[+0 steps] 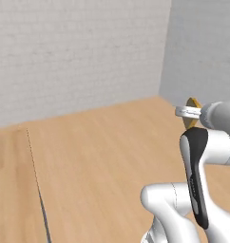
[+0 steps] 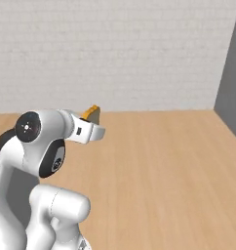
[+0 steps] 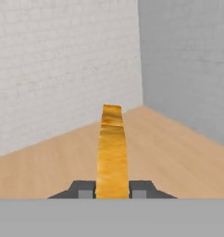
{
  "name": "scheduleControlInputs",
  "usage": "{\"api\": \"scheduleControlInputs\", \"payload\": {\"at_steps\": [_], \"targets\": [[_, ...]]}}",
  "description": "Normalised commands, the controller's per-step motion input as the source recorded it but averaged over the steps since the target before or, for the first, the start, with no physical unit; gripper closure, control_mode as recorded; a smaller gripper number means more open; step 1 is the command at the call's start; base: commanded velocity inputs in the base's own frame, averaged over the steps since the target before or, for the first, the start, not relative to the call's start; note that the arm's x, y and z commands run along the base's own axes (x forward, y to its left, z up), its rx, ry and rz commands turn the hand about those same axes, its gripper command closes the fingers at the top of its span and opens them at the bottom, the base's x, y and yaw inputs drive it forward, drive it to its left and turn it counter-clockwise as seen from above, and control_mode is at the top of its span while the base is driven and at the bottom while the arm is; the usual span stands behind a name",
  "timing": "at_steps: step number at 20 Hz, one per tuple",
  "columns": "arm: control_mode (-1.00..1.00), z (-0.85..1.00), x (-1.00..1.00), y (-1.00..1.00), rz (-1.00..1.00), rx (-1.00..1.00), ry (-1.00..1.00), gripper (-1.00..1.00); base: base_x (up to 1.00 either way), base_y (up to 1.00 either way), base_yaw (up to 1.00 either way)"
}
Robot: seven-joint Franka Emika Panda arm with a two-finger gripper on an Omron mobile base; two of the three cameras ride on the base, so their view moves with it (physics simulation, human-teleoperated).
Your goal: Start the toaster. Once the lever pops up, take the bread to the plate on the dining counter.
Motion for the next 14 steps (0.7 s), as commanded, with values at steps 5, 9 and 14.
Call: {"api": "scheduleControlInputs", "payload": {"at_steps": [5, 9, 14], "targets": [[1.00, 0.00, 0.00, 0.00, 0.00, 0.00, 0.00, 1.00, 1.00, -0.12, 0.35], [1.00, 0.00, 0.00, 0.00, 0.00, 0.00, 0.00, 1.00, 1.00, -0.03, 0.36], [1.00, 0.00, 0.00, 0.00, 0.00, 0.00, 0.00, 1.00, 1.00, -0.14, 0.29]]}}
